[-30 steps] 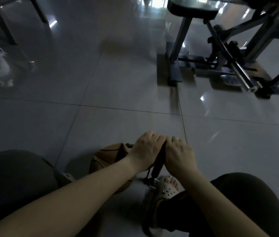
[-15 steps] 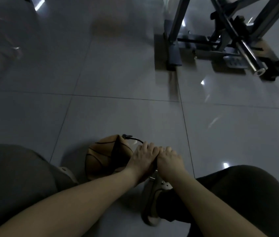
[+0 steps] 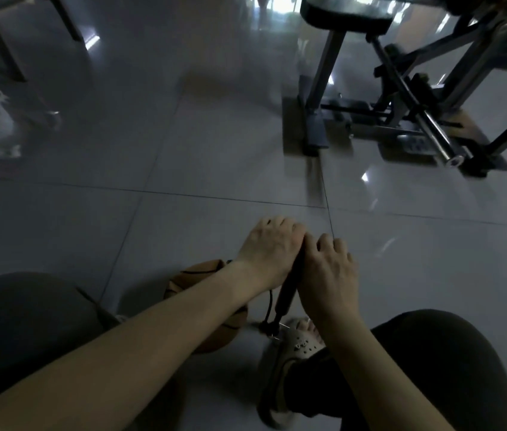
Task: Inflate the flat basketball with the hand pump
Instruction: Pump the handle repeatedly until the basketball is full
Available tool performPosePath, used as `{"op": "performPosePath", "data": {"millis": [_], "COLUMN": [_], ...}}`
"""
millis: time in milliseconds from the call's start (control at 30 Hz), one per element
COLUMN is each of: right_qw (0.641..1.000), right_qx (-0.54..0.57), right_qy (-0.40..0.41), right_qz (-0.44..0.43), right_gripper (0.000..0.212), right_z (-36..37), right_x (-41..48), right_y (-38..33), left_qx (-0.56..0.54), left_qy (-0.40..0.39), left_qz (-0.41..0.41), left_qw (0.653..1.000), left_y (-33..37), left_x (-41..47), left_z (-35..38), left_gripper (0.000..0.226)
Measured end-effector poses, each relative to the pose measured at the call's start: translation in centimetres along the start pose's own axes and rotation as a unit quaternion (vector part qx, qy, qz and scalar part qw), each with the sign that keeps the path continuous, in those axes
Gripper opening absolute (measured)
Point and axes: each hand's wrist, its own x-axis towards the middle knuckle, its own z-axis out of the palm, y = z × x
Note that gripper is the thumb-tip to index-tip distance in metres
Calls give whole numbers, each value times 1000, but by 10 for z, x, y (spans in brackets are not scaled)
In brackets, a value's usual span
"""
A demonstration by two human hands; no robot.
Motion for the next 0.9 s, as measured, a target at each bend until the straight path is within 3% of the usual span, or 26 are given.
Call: {"op": "performPosePath", "data": {"millis": [100,267,467,633,767,833,900], "right_qw": [995,972,935,938,929,946,975], "right_qx": [-25,-50,-36,-14,72,97,98], "right_qy": [-85,-229,-352,-346,-363,-310,-200], "right_qz": [36,16,1,-24,-27,-20,-22], "right_gripper": [39,43,62,54,37,35,31], "right_z": [24,57,90,89,62,43,24], "right_x": [-16,-29,-30,-23,-18,-17,-14], "right_y": [-10,-10,-9,-5,-5,-2,2], "left_qx": [16,37,15,3,-19,-42,-57], "left_qy": [-24,-46,-94,-149,-192,-163,-80], "left_qz": [-1,-17,-30,-25,-12,-22,-16], "left_qw": [1000,998,995,989,981,986,995], "left_y": [9,18,20,8,0,0,-2], "left_x": [-19,-43,-58,-57,-56,-46,-33], "left_z": [40,100,141,139,114,91,63], "left_gripper": [35,9,26,29,36,34,35]}}
